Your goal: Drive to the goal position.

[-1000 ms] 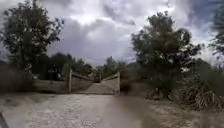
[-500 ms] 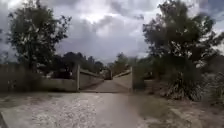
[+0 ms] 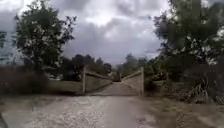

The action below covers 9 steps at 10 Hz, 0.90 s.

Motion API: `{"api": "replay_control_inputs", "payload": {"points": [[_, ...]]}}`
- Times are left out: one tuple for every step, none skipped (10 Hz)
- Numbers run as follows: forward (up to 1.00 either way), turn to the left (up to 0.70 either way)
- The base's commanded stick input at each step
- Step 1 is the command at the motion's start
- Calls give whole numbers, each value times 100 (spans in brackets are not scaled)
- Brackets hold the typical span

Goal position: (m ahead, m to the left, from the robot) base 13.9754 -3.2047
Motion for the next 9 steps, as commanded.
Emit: {"api": "replay_control_inputs", "payload": {"points": [[100,0],[100,0],[100,-17],[100,-36],[100,-33],[100,-24],[100,-15],[100,-7],[100,0]]}}
